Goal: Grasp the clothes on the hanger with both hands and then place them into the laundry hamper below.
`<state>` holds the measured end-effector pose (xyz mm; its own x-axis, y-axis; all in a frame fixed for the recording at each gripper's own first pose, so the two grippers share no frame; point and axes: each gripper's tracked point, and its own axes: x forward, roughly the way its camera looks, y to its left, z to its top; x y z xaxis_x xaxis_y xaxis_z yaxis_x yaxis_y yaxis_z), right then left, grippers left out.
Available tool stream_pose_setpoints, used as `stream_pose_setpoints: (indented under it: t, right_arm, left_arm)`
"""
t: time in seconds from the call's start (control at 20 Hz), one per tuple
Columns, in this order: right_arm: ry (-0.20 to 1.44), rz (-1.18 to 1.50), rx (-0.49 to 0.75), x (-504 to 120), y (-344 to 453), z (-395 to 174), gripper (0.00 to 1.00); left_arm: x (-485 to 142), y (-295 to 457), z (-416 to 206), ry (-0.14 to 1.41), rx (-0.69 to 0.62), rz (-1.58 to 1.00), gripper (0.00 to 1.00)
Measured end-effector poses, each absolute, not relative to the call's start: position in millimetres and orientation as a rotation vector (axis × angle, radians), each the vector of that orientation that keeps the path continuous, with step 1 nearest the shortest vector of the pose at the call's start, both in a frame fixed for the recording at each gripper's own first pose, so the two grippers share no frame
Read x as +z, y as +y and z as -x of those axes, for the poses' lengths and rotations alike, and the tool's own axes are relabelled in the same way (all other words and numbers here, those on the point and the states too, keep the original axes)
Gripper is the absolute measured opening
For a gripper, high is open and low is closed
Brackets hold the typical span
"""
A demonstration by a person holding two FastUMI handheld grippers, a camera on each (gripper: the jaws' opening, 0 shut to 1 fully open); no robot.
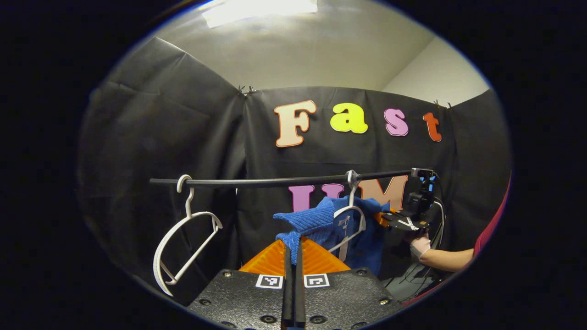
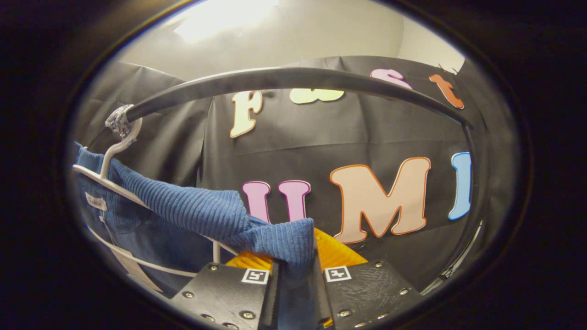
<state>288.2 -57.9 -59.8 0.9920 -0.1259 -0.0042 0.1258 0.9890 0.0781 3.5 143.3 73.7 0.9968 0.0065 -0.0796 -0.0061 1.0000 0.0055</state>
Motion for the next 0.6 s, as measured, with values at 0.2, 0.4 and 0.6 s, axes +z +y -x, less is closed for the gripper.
stream_pose_setpoints:
  t: [0.2,0.4,0.6]
  right_arm:
    - [-0.015,-0.072,-0.092,-58.1,-47.3,-290.6,0.3]
    - [-0.022,-0.069,-0.068,-60.0,-39.1,-293.4,0.3]
    - [-0.031,-0.065,-0.062,-58.4,-38.2,-297.1,0.3]
  left_arm:
    - [70.0,158.0,-0.8,0.133,0.015,-0.066,0.02]
    - [57.1,179.2,-1.4,0.177,0.042,-0.071,0.02]
    - [47.8,196.4,-11.3,0.175,0.073,-0.051,0.02]
